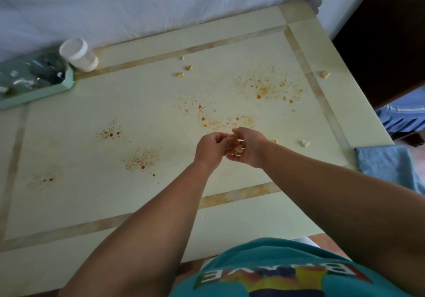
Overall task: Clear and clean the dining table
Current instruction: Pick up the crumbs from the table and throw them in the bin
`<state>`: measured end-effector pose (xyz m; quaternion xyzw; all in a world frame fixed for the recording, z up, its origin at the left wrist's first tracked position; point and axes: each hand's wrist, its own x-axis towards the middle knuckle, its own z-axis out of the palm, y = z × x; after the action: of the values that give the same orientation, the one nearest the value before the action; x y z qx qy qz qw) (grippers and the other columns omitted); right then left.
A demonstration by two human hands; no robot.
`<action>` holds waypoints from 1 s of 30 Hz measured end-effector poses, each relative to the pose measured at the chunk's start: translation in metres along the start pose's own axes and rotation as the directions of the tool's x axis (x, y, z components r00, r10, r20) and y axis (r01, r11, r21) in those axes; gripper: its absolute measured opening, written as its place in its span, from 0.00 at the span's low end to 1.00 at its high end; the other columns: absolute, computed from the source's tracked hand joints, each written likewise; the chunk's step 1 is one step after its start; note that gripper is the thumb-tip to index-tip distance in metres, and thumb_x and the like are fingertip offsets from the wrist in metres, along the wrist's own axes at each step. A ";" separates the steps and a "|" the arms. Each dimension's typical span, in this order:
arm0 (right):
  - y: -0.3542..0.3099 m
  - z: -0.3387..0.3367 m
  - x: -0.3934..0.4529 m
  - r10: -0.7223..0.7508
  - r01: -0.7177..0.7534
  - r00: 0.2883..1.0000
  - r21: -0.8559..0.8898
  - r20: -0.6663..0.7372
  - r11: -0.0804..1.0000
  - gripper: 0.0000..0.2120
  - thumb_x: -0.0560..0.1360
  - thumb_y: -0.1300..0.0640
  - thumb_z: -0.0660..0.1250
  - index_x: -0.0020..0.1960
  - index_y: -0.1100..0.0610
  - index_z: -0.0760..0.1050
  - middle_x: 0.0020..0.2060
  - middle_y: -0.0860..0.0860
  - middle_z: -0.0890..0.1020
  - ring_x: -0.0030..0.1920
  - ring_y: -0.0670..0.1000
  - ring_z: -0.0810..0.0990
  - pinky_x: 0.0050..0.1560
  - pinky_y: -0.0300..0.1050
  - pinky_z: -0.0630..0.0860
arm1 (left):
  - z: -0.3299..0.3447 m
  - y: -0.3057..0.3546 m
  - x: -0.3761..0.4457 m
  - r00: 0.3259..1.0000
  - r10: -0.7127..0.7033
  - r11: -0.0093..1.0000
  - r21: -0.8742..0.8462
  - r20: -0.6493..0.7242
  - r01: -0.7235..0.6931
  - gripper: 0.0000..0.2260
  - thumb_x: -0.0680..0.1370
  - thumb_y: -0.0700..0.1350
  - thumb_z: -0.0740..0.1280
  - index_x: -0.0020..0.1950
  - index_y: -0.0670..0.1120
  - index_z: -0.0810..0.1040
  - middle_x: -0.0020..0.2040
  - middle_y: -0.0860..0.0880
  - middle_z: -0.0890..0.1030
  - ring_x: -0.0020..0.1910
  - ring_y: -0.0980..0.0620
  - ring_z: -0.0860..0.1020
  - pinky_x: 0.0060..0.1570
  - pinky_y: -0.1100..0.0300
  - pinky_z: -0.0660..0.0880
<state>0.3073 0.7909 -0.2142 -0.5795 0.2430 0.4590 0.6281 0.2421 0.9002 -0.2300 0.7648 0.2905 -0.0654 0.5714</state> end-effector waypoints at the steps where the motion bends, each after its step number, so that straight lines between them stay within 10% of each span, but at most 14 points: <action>1: -0.001 -0.004 0.000 0.004 -0.004 1.000 0.009 0.003 1.000 0.10 0.81 0.56 0.61 0.49 0.62 0.76 0.39 0.59 0.80 0.44 0.59 0.80 0.55 0.56 0.80 | 0.003 0.002 -0.001 1.000 0.006 1.000 0.009 0.004 -0.006 0.08 0.77 0.49 0.68 0.47 0.46 0.85 0.37 0.51 0.84 0.27 0.60 0.76 0.35 0.63 0.71; 19: -0.043 -0.111 0.000 -0.020 0.023 0.998 -0.044 0.067 0.999 0.06 0.79 0.64 0.63 0.47 0.63 0.78 0.42 0.57 0.80 0.38 0.53 0.79 0.40 0.45 0.80 | 0.088 0.036 0.009 0.983 -0.039 0.998 0.049 -0.179 0.049 0.04 0.74 0.49 0.68 0.44 0.49 0.79 0.40 0.52 0.81 0.39 0.52 0.78 0.48 0.49 0.78; 30: -0.051 -0.159 0.002 0.001 0.000 1.000 -0.084 0.011 0.996 0.11 0.80 0.70 0.56 0.49 0.66 0.77 0.46 0.61 0.80 0.42 0.58 0.81 0.44 0.50 0.82 | 0.133 0.021 0.003 0.980 -0.009 0.932 0.354 -0.197 0.080 0.12 0.76 0.44 0.67 0.58 0.52 0.77 0.51 0.53 0.77 0.47 0.56 0.76 0.42 0.64 0.70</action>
<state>0.3881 0.6450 -0.2237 -0.6026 0.2201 0.4723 0.6044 0.2866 0.7760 -0.2589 0.8525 0.3444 -0.0566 0.3891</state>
